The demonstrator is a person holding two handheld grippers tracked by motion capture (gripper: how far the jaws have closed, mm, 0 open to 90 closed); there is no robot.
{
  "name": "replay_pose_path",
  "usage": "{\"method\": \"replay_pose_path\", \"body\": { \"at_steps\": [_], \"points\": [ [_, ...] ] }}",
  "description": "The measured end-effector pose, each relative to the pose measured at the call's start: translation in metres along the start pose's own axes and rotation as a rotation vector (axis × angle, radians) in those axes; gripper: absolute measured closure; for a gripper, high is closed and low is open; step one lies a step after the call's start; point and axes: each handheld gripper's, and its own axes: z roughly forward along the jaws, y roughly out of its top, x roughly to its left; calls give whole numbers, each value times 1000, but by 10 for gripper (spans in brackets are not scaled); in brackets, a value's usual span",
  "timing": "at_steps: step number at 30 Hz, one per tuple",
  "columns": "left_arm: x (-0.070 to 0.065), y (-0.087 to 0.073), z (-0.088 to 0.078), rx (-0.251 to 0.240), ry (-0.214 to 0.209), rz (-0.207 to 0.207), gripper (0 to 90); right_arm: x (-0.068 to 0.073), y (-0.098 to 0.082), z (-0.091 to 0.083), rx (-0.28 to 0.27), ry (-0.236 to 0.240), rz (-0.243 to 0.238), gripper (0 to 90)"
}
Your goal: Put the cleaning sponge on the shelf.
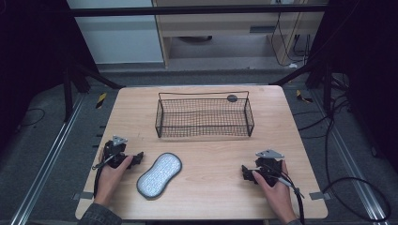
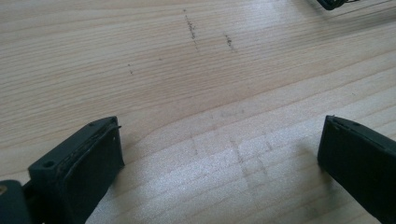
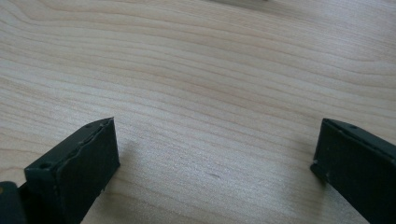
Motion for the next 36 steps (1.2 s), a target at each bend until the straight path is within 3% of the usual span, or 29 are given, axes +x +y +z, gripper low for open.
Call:
{"method": "replay_pose_path", "body": {
  "at_steps": [7, 11, 18, 28, 33, 36],
  "points": [
    [2, 0, -7, 9, 2, 18, 27, 0, -1, -1, 1, 11, -11, 4],
    [1, 2, -15, -17, -3, 13, 25, 0, -1, -1, 1, 13, -13, 4],
    [-11, 9, -39, -51, -13, 39, 34, -1, -2, -2, 0, 17, -26, 4],
    [-21, 18, -55, -55, -30, 45, 52, -2, -2, -2, 0, 24, -34, 4],
    [-33, 21, -58, -35, -35, 102, 48, -2, -2, -2, 0, 24, -34, 4],
    [-39, 24, -60, -30, -52, 115, 48, -2, -2, -2, -1, 24, -35, 4]
  ]
}}
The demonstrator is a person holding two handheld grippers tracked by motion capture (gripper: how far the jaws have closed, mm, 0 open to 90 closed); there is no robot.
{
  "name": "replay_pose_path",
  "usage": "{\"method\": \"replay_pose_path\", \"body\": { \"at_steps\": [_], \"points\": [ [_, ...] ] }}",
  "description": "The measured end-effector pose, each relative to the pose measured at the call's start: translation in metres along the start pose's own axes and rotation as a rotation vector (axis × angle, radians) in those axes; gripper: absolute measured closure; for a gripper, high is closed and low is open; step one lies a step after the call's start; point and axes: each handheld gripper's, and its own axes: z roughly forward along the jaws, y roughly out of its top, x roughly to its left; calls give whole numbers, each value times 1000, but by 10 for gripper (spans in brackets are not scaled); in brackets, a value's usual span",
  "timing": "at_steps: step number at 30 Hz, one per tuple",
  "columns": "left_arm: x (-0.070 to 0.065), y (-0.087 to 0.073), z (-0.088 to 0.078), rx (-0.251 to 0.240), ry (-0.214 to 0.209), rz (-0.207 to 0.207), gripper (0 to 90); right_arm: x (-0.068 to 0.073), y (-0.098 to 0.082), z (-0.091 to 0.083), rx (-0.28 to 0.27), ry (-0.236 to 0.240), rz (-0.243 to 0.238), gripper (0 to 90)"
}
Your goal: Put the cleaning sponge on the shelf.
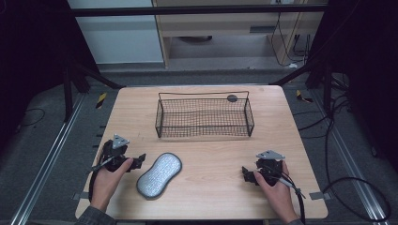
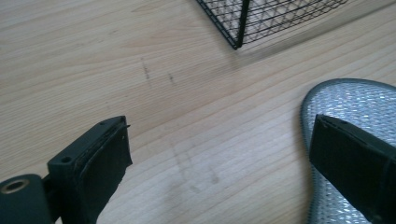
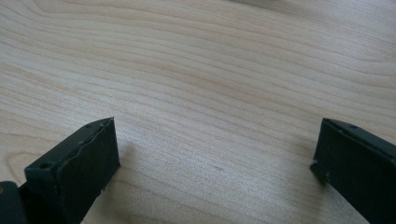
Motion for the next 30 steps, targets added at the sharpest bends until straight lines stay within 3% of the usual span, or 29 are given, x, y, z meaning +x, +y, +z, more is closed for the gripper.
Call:
{"method": "replay_pose_path", "body": {
  "at_steps": [4, 7, 14, 19, 21, 30],
  "points": [
    [-7, 3, -1, 10, -16, 14, 49, 0, 0, 0, 1, 1, 1, 4],
    [-19, 7, 2, 40, -66, 47, 49, 0, 0, 0, 1, 6, -4, 4],
    [-37, 14, 6, 66, -99, 85, 47, -1, 0, -1, 4, 20, 0, 4],
    [-43, 18, 8, 96, -117, 93, 44, -1, 0, -1, 5, 22, 2, 4],
    [-47, 20, 10, 109, -154, 81, 43, -1, 0, -1, 4, 22, 1, 4],
    [-61, 26, 15, 188, -153, 139, 39, -2, -1, -1, 1, 19, -14, 4]
  ]
}}
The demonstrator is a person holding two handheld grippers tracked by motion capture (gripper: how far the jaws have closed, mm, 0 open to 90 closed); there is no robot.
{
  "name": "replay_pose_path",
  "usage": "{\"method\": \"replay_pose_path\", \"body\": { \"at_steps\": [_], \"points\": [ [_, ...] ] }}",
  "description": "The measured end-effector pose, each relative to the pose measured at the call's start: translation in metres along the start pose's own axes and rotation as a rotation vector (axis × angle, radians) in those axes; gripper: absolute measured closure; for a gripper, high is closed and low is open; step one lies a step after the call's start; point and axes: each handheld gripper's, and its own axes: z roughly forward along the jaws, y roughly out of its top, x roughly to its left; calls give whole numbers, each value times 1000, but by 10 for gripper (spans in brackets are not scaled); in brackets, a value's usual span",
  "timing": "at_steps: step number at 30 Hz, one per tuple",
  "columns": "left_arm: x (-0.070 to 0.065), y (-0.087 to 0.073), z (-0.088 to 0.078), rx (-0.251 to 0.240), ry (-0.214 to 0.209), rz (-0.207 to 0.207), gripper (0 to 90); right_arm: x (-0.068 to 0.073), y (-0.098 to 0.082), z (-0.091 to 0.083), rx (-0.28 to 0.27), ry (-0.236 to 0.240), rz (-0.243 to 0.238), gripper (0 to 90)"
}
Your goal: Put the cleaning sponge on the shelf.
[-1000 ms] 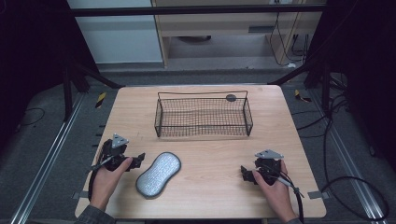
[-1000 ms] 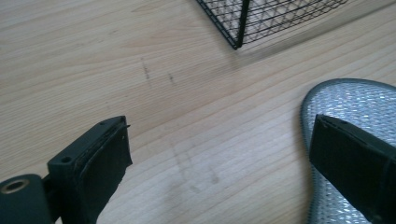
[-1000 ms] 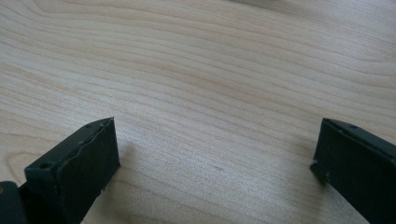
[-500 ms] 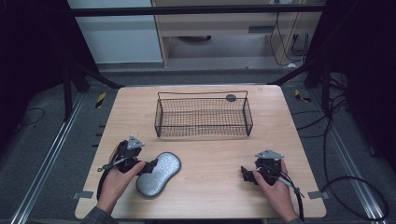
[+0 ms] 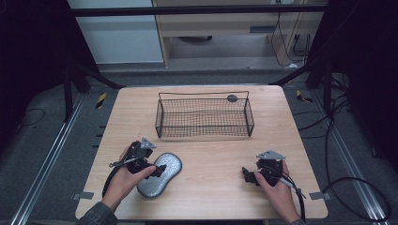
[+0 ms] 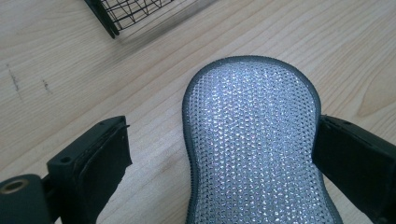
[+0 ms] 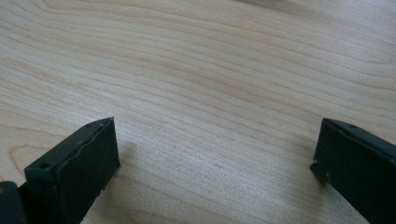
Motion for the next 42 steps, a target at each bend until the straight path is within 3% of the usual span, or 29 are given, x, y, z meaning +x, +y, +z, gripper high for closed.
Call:
{"method": "replay_pose_path", "body": {
  "at_steps": [5, 9, 18, 42],
  "points": [
    [-8, 7, 1, 52, 11, 59, 38, 0, 0, 0, 0, -1, 0, 4],
    [-11, 11, 2, 94, 14, 82, 39, 0, 0, 0, 0, -1, 1, 4],
    [-10, 9, 8, 133, 21, 79, 36, 0, 0, 0, 0, 0, 1, 4],
    [-15, 9, 27, 231, -18, 76, 38, 0, 0, 0, 0, 0, 1, 4]
  ]
}}
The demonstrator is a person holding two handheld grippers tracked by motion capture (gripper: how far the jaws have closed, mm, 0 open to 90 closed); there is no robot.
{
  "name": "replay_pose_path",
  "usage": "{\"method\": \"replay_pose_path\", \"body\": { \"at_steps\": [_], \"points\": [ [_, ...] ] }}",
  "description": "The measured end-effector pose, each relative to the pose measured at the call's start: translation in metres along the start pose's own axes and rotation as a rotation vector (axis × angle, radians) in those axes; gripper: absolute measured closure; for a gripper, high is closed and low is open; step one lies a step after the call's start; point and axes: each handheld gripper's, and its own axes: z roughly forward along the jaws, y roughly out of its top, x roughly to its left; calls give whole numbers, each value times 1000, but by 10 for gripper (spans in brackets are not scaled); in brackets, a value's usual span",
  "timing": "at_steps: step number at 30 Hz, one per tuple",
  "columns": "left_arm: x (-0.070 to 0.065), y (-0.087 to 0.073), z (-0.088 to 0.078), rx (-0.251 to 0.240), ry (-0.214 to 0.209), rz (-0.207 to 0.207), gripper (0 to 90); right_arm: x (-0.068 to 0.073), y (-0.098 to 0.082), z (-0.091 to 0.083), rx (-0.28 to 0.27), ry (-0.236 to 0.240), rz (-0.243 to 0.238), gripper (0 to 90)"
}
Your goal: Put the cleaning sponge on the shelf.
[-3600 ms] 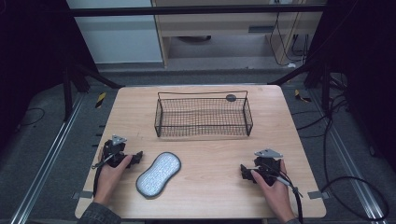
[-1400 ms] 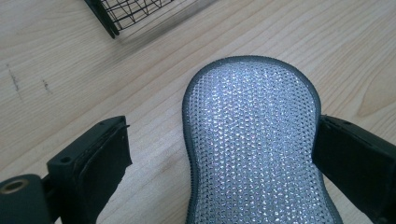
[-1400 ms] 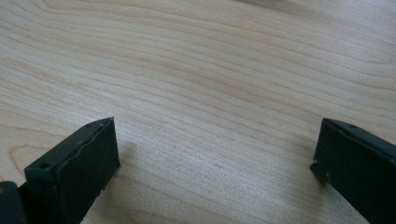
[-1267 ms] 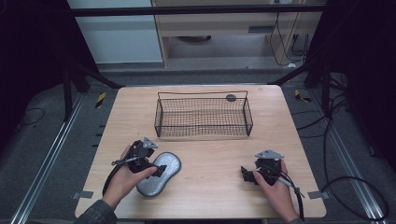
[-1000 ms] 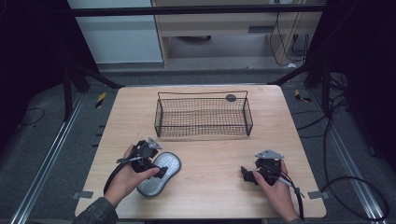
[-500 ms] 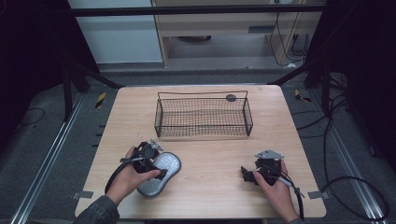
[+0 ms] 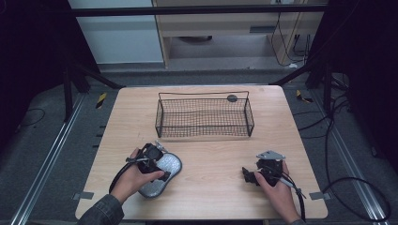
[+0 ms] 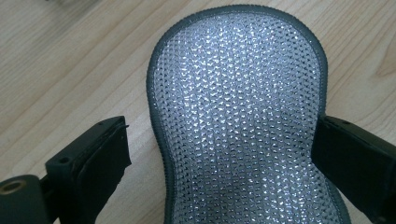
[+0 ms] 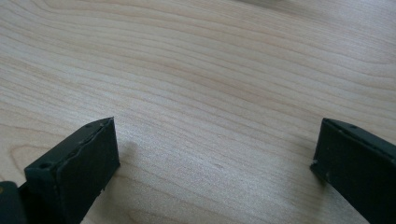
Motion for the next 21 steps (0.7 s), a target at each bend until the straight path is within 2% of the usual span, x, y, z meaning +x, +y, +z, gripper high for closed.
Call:
{"method": "replay_pose_path", "body": {
  "at_steps": [6, 10, 13, 18, 21],
  "points": [
    [-2, -2, 2, 13, -4, -5, 35, 0, 0, 0, 0, 1, -1, 4],
    [-3, -2, 4, 1, -18, -25, 33, 0, 0, 0, 0, 0, -1, 4],
    [-4, -3, 4, 4, -20, -25, 34, 0, 0, 0, 0, 1, -1, 4],
    [-5, -4, 1, -5, -10, -31, 36, 0, 0, 0, 0, 1, -1, 4],
    [-5, -5, 4, 10, -19, -39, 32, 0, 0, 0, 0, 0, -1, 4]
  ]
}}
